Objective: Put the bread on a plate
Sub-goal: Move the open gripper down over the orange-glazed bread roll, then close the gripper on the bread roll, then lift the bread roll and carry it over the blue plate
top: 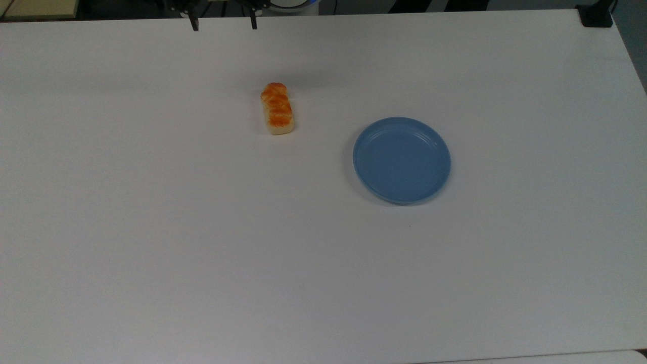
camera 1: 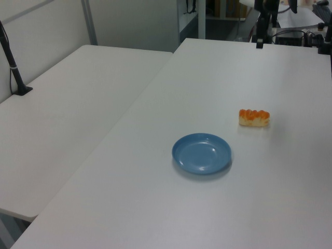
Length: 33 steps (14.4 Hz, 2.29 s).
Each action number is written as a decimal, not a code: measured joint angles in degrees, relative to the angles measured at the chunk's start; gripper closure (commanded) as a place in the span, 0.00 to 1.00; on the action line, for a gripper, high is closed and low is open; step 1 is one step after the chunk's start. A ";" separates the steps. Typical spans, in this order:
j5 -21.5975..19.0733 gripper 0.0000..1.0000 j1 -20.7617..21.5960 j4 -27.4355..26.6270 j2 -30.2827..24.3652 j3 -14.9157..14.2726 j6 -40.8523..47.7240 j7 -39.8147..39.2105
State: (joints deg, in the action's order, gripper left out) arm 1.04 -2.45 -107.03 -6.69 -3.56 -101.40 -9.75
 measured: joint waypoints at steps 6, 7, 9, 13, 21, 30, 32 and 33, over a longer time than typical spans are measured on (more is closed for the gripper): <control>-0.01 0.00 0.38 -14.49 0.08 5.45 -14.01 2.94; -0.01 0.00 0.38 -15.93 0.15 6.10 -14.74 3.95; -0.01 0.00 0.38 -17.59 0.39 6.49 -14.99 4.90; -0.01 0.01 0.21 -19.78 1.18 6.46 -15.98 5.40; 0.00 0.03 0.23 -26.85 6.92 6.43 -32.09 5.42; 1.07 0.56 0.27 -26.46 9.67 6.44 -34.62 5.60; 1.07 0.56 0.30 -25.37 9.63 6.46 -34.62 7.14; 1.07 0.56 0.49 -24.41 9.59 6.54 -34.30 7.96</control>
State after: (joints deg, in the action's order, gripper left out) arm 2.11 -1.96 -131.44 2.90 2.97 -135.70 -1.79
